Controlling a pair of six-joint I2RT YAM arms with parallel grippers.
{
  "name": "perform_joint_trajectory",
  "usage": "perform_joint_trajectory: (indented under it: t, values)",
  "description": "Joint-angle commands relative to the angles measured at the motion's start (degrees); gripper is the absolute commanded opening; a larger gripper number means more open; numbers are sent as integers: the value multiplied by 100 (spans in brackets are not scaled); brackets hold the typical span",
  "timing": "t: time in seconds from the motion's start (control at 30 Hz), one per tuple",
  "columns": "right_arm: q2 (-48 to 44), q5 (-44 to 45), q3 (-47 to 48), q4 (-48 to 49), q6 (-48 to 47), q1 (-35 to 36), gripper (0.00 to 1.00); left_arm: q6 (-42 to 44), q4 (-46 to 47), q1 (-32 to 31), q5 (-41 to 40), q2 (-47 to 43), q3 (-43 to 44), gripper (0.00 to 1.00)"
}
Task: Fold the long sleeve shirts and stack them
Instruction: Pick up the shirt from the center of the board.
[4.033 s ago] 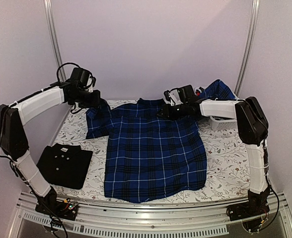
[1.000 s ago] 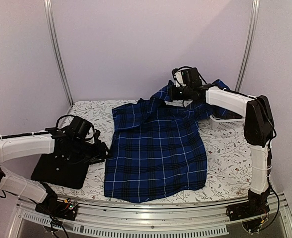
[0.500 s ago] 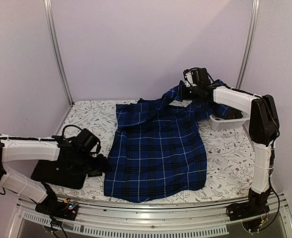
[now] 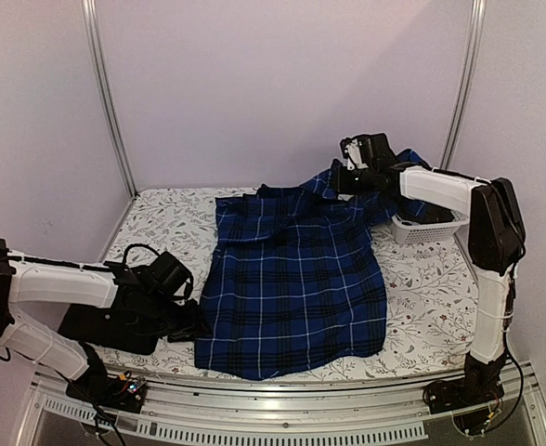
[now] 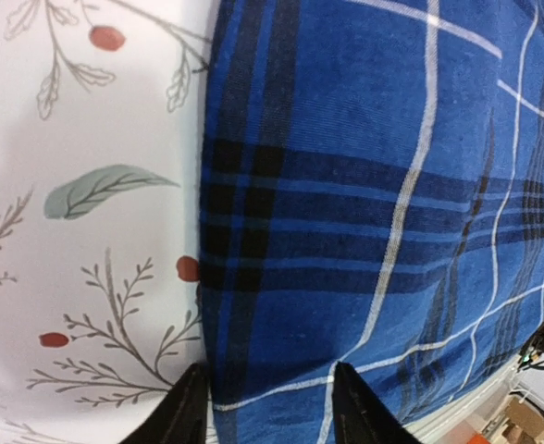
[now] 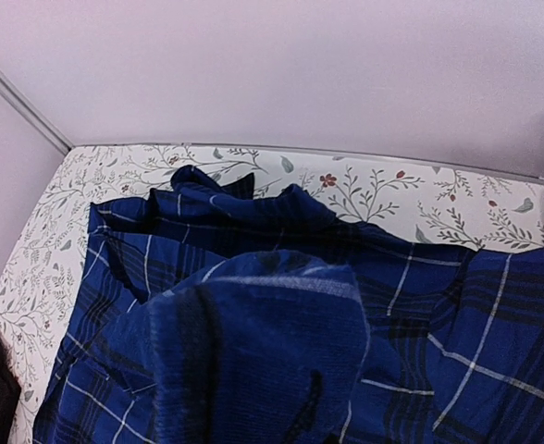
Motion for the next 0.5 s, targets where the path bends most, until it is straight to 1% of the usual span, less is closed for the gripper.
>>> perform_joint_trajectory:
  t: [0.0,0.1,0.17,0.3,0.47]
  values:
    - [-218,-233,-255,194,18,477,0,-23,97,-123,36,184,17,33]
    - [-77,-294,-433,248,56,694,0,-63,66,-111,18,79,15,11]
    - [63,-417,-513,263,113,782,0,-31,-15,-52,-10,-7,27,0]
    - [424,-545,-589,318,156,937,0,138,-473,161,-183,-172,103,0]
    - [1010,-708,-429,282,245,1117,0,454,-1065,646,-343,-503,164,0]
